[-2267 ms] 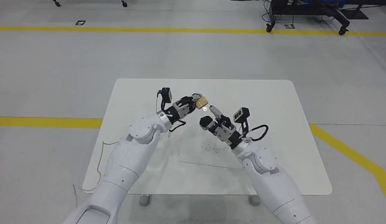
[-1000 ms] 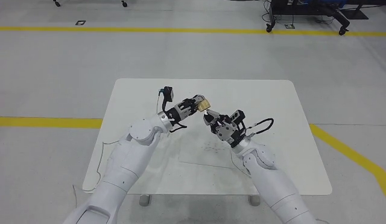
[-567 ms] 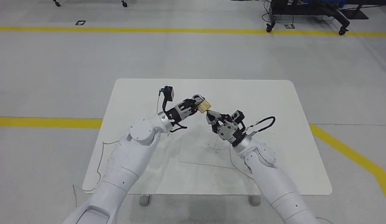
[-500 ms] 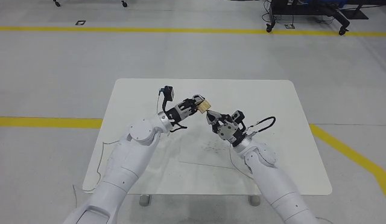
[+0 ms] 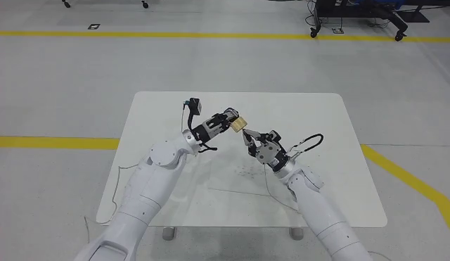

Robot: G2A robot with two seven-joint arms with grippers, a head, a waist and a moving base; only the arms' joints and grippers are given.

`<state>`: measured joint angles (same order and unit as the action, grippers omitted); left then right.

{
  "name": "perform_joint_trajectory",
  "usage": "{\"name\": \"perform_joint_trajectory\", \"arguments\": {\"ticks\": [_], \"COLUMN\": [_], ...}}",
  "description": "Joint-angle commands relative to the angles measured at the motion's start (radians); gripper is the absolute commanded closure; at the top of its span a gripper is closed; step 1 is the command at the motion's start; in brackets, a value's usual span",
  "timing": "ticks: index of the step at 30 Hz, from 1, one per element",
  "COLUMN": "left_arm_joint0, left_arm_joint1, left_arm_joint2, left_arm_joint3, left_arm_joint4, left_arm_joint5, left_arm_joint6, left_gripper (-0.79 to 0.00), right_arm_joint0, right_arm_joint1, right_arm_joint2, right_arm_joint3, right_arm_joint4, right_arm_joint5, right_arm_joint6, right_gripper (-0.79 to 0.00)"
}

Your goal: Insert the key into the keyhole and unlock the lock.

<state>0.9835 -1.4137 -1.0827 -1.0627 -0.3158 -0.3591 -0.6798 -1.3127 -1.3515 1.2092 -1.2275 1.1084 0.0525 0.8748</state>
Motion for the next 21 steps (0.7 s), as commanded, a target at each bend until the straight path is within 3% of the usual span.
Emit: {"name": "perform_joint_trajectory", "arguments": {"ticks": [1,7,13,18,21], "left_arm_joint0": [-0.001,-0.017,-0.037,-0.057,-0.072], "left_arm_joint1": [0.000,0.000,0.003,0.005,0.007], "left_arm_joint2": [0.001,0.011,0.067,0.150,0.199], "left_arm_joint3": [0.004,0.030,0.052,0.067,0.088], "left_arm_joint4": [0.003,0.064,0.245,0.430,0.546], "left_arm_joint5": [0.015,0.102,0.184,0.188,0.182], "left_arm_joint6": [0.009,0.057,0.065,-0.045,-0.101], "left_gripper": [0.000,0.000,0.000,0.000,0.000], "right_arm_joint0": [-0.003,-0.025,-0.103,-0.208,-0.258], "right_arm_joint1": [0.001,0.013,0.058,0.093,0.101], "right_arm_joint2": [0.003,0.032,0.189,0.352,0.396], "right_arm_joint3": [-0.005,-0.025,-0.104,-0.249,-0.319], "right_arm_joint4": [-0.019,-0.112,-0.397,-0.579,-0.599], "right_arm_joint5": [-0.015,-0.064,-0.250,-0.320,-0.308], "right_arm_joint6": [-0.004,-0.032,-0.115,-0.185,-0.191], "right_gripper": [-0.748,-0.785,-0.785,-0.785,-0.785]}}
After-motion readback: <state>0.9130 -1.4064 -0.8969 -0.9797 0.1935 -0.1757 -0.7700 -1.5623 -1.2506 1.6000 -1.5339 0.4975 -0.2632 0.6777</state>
